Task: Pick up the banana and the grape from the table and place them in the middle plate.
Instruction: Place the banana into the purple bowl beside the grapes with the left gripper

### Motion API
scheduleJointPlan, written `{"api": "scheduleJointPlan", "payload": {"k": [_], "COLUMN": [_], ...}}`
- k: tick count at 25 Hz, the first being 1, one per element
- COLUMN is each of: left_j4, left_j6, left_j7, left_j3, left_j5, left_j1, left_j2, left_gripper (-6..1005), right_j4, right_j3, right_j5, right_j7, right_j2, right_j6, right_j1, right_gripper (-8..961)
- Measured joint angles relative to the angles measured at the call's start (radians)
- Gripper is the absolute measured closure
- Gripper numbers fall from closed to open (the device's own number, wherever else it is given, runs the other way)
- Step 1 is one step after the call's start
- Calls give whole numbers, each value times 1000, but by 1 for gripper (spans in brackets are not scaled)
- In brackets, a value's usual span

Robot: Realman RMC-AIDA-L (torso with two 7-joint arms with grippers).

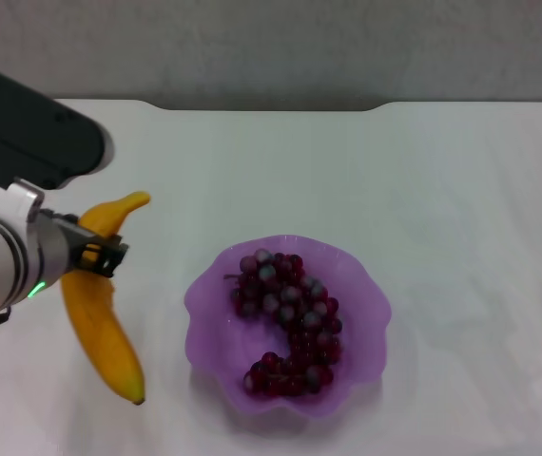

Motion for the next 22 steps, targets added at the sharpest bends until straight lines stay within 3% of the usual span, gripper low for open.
{"api": "scheduleJointPlan", "payload": {"k": [5,8,14,22], "left_j4": [-67,-79,-66,25], "left_j6": [21,18,-28,-104], "left_j7": [1,1,0,-1], "left_j3": [76,131,216,235], "left_j5": [-1,-11,-13,2], "left_j1": [-51,-86,-128,-174], "left_j2": [27,28,5,-34], "left_gripper": [500,500,499,499], "right_j4": [2,3,3,3], "right_j3": [0,0,0,0], "right_j5": [0,0,0,0], "right_j7": [-1,-1,-1,-1], "right_j2": [0,0,0,0], "right_j6": [0,0,0,0], "right_j1": [1,4,7,9], "right_gripper": [73,73,73,73]}}
